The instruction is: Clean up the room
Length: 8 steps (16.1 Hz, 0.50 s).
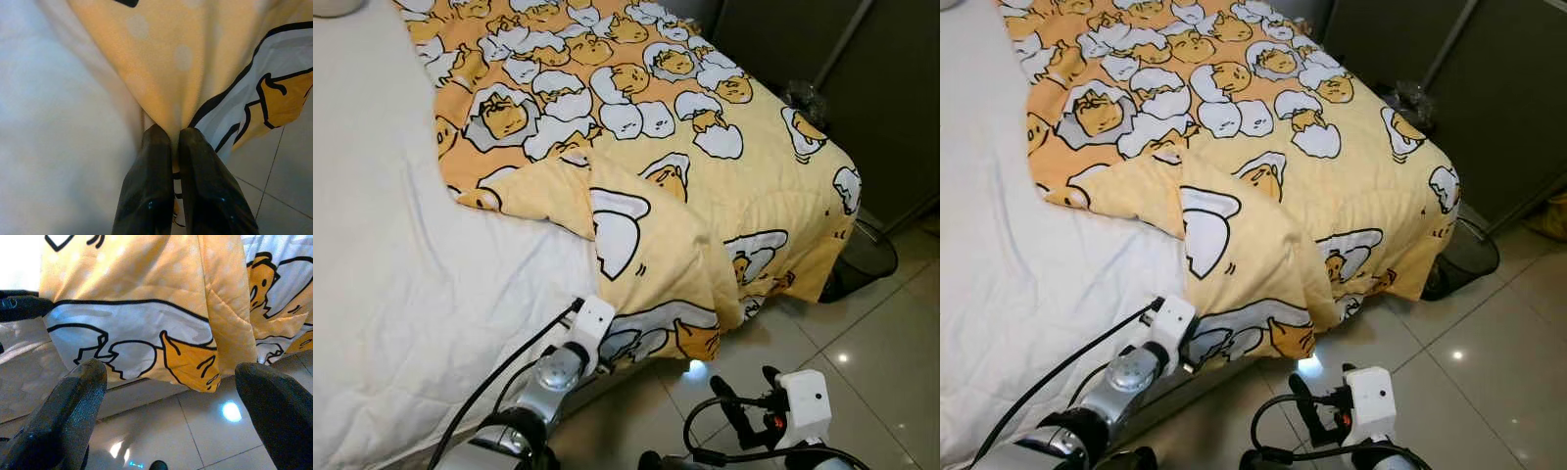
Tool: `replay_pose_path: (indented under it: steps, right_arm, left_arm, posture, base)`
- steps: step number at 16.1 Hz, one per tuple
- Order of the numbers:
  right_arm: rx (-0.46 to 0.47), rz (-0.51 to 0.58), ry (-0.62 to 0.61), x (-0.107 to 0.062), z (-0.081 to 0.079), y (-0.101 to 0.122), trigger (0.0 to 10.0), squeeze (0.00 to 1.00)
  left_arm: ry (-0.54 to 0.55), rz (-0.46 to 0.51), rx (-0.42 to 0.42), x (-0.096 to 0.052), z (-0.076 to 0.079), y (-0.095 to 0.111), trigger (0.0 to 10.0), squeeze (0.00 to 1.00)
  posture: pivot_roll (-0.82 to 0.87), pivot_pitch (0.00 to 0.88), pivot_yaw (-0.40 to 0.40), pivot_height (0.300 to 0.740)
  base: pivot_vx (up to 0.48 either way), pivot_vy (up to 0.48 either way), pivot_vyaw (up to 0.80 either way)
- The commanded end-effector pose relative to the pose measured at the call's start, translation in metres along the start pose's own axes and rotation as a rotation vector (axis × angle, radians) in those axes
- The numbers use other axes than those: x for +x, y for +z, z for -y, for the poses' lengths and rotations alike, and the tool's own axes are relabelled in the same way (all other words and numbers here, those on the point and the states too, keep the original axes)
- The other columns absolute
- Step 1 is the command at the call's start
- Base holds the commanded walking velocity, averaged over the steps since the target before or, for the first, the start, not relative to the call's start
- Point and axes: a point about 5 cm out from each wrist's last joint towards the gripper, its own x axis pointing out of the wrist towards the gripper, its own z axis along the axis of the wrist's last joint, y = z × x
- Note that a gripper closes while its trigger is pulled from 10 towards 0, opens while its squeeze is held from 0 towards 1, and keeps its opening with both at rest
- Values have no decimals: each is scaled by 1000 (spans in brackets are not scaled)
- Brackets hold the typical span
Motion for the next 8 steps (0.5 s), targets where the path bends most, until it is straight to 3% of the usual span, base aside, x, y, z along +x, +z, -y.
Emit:
replay_pose_path:
  steps: [1, 4, 6, 8]
  right_arm:
    - [-9, -22, -16, -3, 4, -5, 10000, 0]
    - [-12, -24, -6, -1, 4, -6, 10000, 0]
    - [-16, -26, -7, -1, 5, -6, 10000, 0]
    - [-17, -29, -6, -1, 5, -7, 10000, 0]
  left_arm:
    - [-27, -1, 16, -2, 6, -4, 10000, 0]
    - [-72, -7, 67, -7, 14, -14, 10000, 0]
    - [-83, -11, 31, -9, 20, -19, 10000, 0]
    - [-127, 0, 5, -9, 28, -18, 10000, 0]
  posture:
    - [-103, 184, -92, 740]
    - [-98, 181, -91, 740]
    - [-99, 179, -90, 740]
    - [-98, 181, -95, 740]
  base:
    - [0, 0, 0]
    - [-467, 0, 0]
    - [-454, 0, 0]
    - [0, 0, 0]
